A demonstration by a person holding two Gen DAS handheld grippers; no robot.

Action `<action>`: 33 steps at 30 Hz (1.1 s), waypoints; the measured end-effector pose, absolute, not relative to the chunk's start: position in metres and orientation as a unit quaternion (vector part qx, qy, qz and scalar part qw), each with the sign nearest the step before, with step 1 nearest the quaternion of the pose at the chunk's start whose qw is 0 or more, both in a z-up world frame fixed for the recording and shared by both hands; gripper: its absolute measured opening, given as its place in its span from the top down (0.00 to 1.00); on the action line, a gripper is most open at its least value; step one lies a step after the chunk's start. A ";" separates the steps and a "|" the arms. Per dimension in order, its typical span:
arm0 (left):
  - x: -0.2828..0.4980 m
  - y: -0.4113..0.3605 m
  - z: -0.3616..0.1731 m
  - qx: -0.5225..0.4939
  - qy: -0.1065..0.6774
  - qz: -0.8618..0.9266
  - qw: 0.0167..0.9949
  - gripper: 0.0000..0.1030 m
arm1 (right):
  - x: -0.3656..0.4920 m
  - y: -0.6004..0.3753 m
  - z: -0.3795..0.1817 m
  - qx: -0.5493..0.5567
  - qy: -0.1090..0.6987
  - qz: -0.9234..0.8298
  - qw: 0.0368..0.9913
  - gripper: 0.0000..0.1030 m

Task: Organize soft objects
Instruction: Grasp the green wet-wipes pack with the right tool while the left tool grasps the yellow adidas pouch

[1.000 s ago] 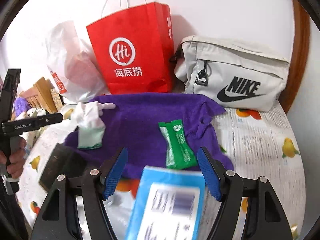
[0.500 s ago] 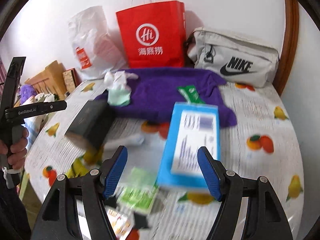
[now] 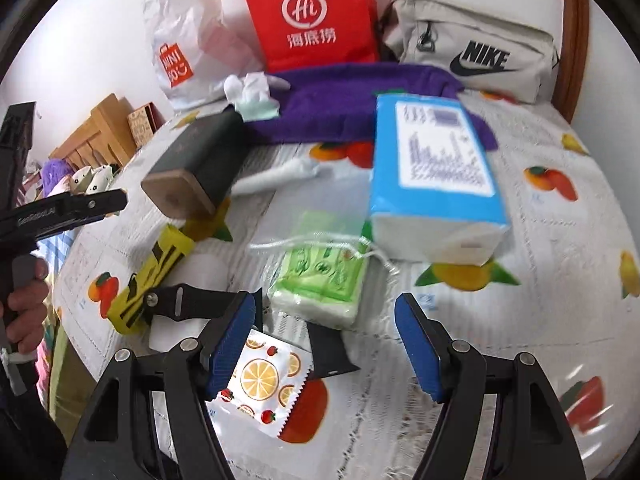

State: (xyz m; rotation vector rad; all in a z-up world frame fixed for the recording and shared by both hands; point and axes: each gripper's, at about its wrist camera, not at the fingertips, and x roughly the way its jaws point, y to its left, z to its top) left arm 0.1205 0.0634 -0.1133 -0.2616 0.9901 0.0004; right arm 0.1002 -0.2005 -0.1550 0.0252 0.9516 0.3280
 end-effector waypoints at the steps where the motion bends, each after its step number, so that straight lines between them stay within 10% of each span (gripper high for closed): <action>1: 0.117 0.065 -0.116 -0.128 0.475 -0.005 0.870 0.28 | 0.101 -0.199 -0.158 0.010 0.457 0.152 0.876 0.30; 33: 0.092 0.014 -0.162 -0.081 0.513 -0.156 0.841 0.17 | 0.093 -0.192 -0.160 0.003 0.439 0.201 0.875 0.44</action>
